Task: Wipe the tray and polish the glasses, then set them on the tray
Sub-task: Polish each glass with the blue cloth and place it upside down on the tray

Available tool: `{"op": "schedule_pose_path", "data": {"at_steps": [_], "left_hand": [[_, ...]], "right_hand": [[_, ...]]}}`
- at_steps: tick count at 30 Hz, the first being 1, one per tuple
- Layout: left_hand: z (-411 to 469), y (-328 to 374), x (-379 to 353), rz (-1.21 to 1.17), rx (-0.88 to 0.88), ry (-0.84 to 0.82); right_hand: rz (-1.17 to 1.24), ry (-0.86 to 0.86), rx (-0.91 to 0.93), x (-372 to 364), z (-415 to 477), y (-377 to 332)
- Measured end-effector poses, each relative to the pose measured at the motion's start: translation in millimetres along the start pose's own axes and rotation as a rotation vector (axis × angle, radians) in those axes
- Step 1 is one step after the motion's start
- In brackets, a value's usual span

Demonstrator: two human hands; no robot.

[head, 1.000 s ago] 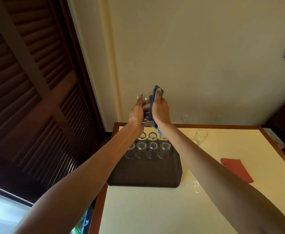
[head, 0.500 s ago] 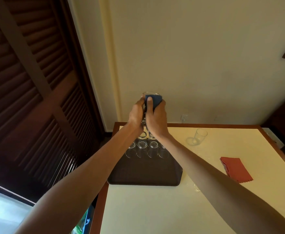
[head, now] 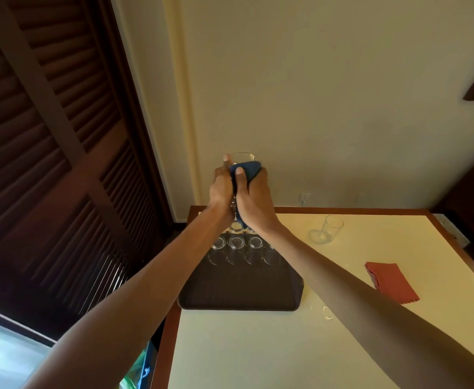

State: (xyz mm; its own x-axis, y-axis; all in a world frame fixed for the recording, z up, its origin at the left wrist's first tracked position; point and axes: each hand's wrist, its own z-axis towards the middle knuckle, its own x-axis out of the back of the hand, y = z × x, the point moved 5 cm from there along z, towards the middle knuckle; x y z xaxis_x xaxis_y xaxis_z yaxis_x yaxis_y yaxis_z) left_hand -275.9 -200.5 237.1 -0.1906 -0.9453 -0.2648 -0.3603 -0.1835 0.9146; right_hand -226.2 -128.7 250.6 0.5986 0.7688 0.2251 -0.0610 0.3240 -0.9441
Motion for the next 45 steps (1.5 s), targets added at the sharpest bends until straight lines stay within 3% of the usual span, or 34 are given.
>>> {"op": "schedule_pose_path", "data": {"at_steps": [2,9,12,18,20,22,24,26,31,35,37,42,45], "left_hand": [[-2,-2,-3,-0.026,-0.018,-0.057],[-12,13,-11,0.07,-0.048,-0.028],[-5,12,-5,0.067,-0.02,-0.005],[3,1,-2,-0.074,-0.006,-0.052],[-1,2,-3,-0.022,-0.016,-0.102],[-2,5,-8,0.004,-0.037,-0.142],[-5,12,-10,0.047,-0.046,-0.12],[-3,16,-10,0.073,-0.039,-0.076],[8,16,3,0.026,-0.037,-0.01],[13,12,-2,-0.021,-0.026,-0.066],[12,11,-6,-0.007,-0.011,-0.105],[17,15,-16,0.039,-0.027,-0.068],[20,17,-16,0.027,0.002,-0.033]], "right_hand": [[-0.015,0.048,0.019,6,11,-4],[0.274,-0.065,-0.432,1,18,10],[0.091,-0.127,-0.358,-1,5,8],[-0.036,0.009,0.026,-2,4,-7],[-0.018,0.033,-0.021,5,15,-8],[0.083,0.018,-0.184,13,27,-4],[0.213,-0.02,-0.363,11,29,-1],[0.19,-0.045,-0.454,0,26,5],[0.005,-0.083,-0.23,-11,4,6],[0.001,0.024,-0.017,-6,14,-14],[-0.019,0.057,-0.048,3,27,-15],[0.141,-0.015,-0.336,7,48,2],[0.061,-0.081,-0.34,-2,37,15]]}}
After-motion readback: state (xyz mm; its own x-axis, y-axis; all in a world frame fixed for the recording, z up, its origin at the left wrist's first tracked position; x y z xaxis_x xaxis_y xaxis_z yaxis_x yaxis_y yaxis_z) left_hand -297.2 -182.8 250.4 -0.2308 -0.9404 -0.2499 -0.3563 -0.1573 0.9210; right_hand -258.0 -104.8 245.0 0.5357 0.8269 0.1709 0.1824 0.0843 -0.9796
